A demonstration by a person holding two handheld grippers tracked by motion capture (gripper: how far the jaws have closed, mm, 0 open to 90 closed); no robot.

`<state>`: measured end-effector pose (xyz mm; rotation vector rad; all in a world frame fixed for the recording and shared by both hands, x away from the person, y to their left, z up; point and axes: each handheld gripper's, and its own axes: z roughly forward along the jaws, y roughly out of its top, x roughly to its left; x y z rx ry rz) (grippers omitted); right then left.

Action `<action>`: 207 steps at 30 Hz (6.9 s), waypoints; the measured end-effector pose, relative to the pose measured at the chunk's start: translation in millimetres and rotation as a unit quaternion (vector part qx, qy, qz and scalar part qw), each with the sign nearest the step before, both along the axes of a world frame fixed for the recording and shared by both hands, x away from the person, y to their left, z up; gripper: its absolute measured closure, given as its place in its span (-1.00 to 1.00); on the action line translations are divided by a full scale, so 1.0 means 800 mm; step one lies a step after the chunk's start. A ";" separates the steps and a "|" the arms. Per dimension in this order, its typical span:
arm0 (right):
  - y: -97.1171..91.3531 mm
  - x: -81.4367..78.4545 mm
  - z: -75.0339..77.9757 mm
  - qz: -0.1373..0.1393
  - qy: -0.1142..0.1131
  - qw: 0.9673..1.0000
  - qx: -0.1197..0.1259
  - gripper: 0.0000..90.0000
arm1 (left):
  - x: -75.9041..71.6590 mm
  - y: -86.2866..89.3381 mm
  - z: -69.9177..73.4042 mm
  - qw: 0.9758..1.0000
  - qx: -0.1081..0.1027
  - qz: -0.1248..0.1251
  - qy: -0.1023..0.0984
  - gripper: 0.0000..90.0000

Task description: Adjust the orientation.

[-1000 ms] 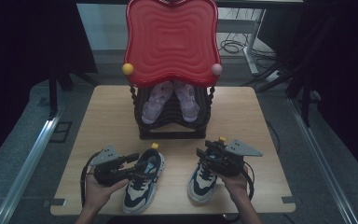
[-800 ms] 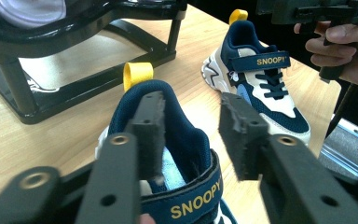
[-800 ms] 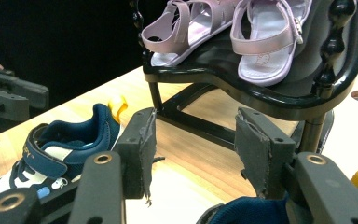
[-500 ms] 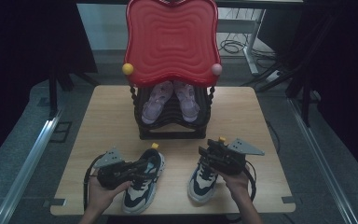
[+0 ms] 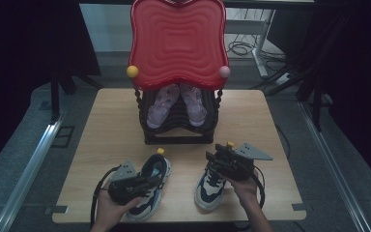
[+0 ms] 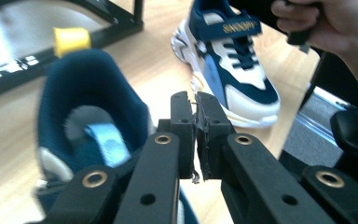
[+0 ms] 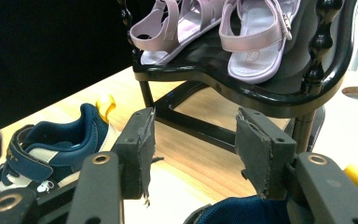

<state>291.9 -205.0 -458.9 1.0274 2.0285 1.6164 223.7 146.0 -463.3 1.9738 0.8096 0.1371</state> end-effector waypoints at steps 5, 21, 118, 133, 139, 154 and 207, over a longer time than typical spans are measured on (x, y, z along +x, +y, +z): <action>0.004 0.000 -0.001 0.004 -0.001 1.000 -0.005 0.06 | -0.008 -0.011 -0.014 1.000 0.018 -0.012 0.016 0.92; 0.005 0.003 -0.002 0.002 -0.007 1.000 -0.008 0.06 | -0.023 -0.028 -0.055 0.995 0.081 -0.025 0.053 0.99; 0.001 0.012 -0.012 -0.015 0.025 1.000 0.004 0.07 | 0.057 0.125 -0.055 0.968 0.135 0.176 0.116 0.98; 0.000 0.014 -0.013 -0.018 0.026 0.999 0.005 0.07 | 0.084 0.139 -0.057 0.964 0.137 0.193 0.121 1.00; 0.001 0.013 -0.014 -0.017 0.028 0.999 0.005 0.07 | 0.093 0.140 -0.057 0.965 0.127 0.195 0.123 1.00; 0.005 0.013 -0.016 -0.017 0.031 0.999 0.005 0.07 | 0.112 0.136 -0.062 0.967 0.101 0.203 0.121 1.00; 0.158 0.015 -0.007 0.092 0.072 0.991 -0.064 0.99 | 0.057 0.184 -0.024 0.968 0.041 0.238 0.066 -0.14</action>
